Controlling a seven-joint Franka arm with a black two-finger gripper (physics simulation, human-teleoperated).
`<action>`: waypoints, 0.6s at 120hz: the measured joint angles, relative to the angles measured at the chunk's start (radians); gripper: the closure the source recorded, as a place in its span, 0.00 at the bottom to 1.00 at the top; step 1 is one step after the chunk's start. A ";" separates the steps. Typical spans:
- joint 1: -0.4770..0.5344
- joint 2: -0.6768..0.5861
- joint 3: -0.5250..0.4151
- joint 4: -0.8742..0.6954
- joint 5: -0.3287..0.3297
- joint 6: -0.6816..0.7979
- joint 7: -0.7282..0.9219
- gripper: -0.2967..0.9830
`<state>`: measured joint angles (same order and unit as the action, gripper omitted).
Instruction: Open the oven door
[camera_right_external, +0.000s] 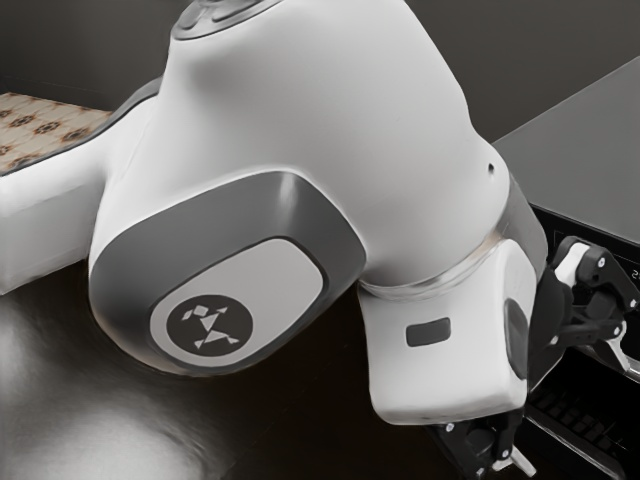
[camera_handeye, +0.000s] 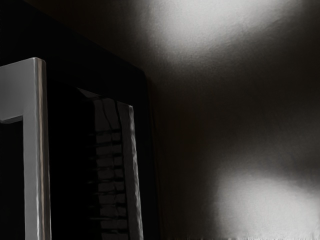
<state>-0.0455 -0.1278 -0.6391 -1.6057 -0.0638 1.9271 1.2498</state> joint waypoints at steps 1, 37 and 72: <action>0.000 0.002 0.000 0.001 0.001 0.001 0.004 0.23; 0.005 0.118 0.002 0.051 0.049 0.027 0.113 0.23; 0.024 0.175 0.019 0.068 0.078 0.041 0.170 0.23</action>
<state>-0.0218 0.0468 -0.6200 -1.5379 0.0144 1.9682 1.4197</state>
